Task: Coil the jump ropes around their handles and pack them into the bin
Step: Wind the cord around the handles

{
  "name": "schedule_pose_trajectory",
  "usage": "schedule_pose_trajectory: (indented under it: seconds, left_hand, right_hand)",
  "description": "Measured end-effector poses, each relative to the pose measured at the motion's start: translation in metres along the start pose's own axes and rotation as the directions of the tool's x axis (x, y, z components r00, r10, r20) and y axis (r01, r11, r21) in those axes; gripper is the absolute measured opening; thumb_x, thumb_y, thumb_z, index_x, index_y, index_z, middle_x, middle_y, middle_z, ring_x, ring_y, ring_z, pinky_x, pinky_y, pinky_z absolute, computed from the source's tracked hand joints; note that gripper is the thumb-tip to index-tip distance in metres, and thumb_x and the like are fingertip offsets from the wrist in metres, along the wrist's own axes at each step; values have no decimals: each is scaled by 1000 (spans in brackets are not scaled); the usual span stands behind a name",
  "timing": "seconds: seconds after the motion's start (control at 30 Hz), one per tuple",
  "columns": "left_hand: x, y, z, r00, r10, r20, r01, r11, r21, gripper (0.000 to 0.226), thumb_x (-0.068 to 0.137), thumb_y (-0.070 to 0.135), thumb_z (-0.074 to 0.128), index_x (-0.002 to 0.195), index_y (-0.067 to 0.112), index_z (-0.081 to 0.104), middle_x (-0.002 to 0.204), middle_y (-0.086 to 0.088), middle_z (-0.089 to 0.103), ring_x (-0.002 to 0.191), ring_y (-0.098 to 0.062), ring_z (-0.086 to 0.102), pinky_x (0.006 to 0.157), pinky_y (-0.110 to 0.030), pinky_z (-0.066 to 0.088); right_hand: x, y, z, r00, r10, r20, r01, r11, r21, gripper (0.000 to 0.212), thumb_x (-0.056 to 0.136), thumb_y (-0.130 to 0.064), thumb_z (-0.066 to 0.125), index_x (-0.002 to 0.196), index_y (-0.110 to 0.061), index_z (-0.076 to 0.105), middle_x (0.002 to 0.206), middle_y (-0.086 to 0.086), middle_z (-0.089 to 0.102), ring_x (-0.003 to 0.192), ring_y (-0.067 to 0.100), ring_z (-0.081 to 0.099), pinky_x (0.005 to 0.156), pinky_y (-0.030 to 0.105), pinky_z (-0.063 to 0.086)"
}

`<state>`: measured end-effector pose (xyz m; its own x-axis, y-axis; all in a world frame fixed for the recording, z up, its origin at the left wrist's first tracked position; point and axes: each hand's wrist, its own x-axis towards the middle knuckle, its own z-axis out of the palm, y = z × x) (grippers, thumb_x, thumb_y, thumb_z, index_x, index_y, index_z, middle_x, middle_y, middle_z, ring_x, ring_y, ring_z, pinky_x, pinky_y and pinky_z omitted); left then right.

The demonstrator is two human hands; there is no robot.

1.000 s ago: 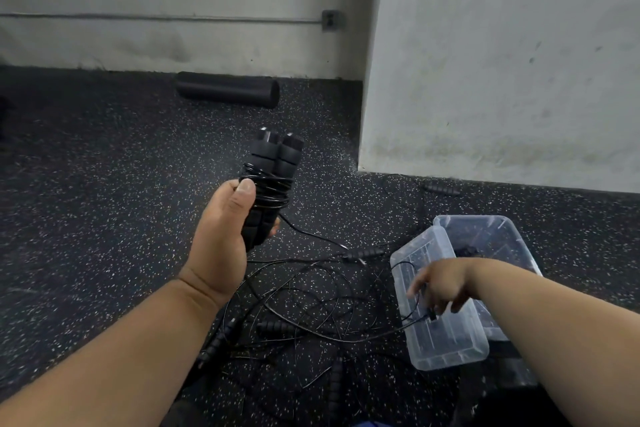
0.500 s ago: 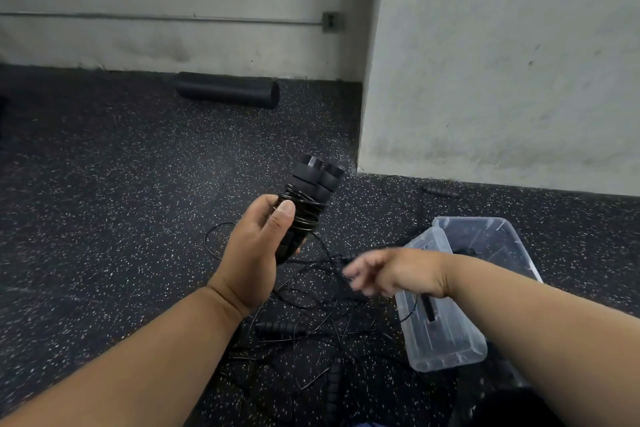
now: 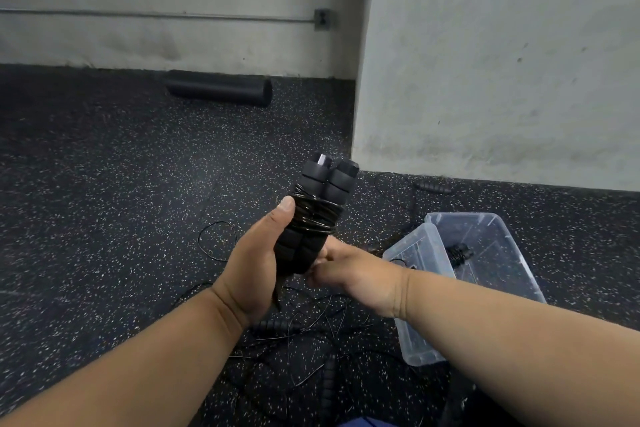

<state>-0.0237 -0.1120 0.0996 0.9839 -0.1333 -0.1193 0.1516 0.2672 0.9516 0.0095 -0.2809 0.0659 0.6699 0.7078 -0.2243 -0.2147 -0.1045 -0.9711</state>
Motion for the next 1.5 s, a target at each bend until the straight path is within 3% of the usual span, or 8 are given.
schedule_pose_trajectory:
  seconds: [0.2, 0.37, 0.5, 0.63, 0.73, 0.8, 1.3, 1.5]
  left_hand:
    - [0, 10, 3, 999, 15, -45, -21, 992, -124, 60, 97, 57, 44, 103, 7, 77, 81, -20, 69, 70, -28, 64, 68, -38, 55]
    - [0, 12, 3, 997, -74, 5, 74, 988, -132, 67, 95, 63, 47, 101, 0, 71, 78, -25, 63, 68, -32, 60, 65, -37, 51]
    - [3, 21, -15, 982, -19, -190, 57, 978, 199, 54, 106, 54, 46, 112, 5, 67, 87, -16, 71, 76, -30, 63, 69, -43, 57]
    - [7, 18, -40, 921, 53, -386, 300, 537, 788, 44, 103, 66, 41, 110, 26, 57, 87, -2, 72, 76, -21, 69, 69, -45, 61]
    - [4, 5, -34, 960, 35, -279, 268, 179, 946, 40, 100, 71, 42, 113, 33, 47, 85, 9, 65, 75, -11, 62, 62, -33, 49]
    - [3, -2, -27, 982, 37, -184, 179, 96, 979, 44, 97, 73, 43, 114, 33, 49, 84, 9, 64, 76, -13, 61, 62, -34, 45]
    - [-12, -3, -5, 954, -115, 275, -271, 56, 961, 57, 79, 83, 62, 117, 41, 52, 81, 13, 63, 72, -2, 58, 65, -27, 47]
    - [-15, 2, -11, 950, -52, 308, -212, 618, 757, 42, 79, 63, 74, 109, 36, 64, 79, 12, 71, 68, -3, 64, 66, -23, 53]
  right_hand:
    - [7, 3, -8, 972, -88, -218, 54, 987, -154, 75, 73, -27, 75, 140, -36, 41, 125, 9, 51, 119, 26, 53, 107, 48, 48]
    - [2, -1, -1, 993, 2, 114, -24, 982, 188, 18, 81, -6, 59, 97, -12, 54, 85, 1, 53, 79, 15, 56, 92, 36, 49]
    - [1, 2, -12, 986, 116, -119, -121, 992, -35, 4, 89, -16, 64, 88, -19, 62, 57, -1, 46, 48, 11, 41, 59, 29, 46]
    - [-5, -13, -24, 997, 11, -82, -53, 847, -528, 10, 100, -18, 65, 97, -25, 71, 66, -16, 60, 56, 4, 48, 56, 23, 40]
    - [-8, -32, -18, 1000, -15, 17, 23, 701, -713, 11, 101, -23, 65, 96, -29, 73, 66, -23, 63, 55, 0, 52, 56, 23, 45]
    - [-13, -47, -20, 999, -4, 34, 28, 660, -751, 15, 102, -30, 67, 87, -32, 71, 62, -18, 61, 52, 3, 49, 54, 27, 44]
    - [-20, -60, -57, 988, 128, -83, -153, 811, -564, 36, 75, -21, 94, 100, -16, 68, 71, -2, 67, 61, 12, 59, 60, 29, 44]
    - [-15, -45, -70, 966, 258, 33, -254, 962, -101, 19, 90, -17, 79, 99, -12, 63, 84, 19, 68, 64, 24, 65, 56, 26, 51]
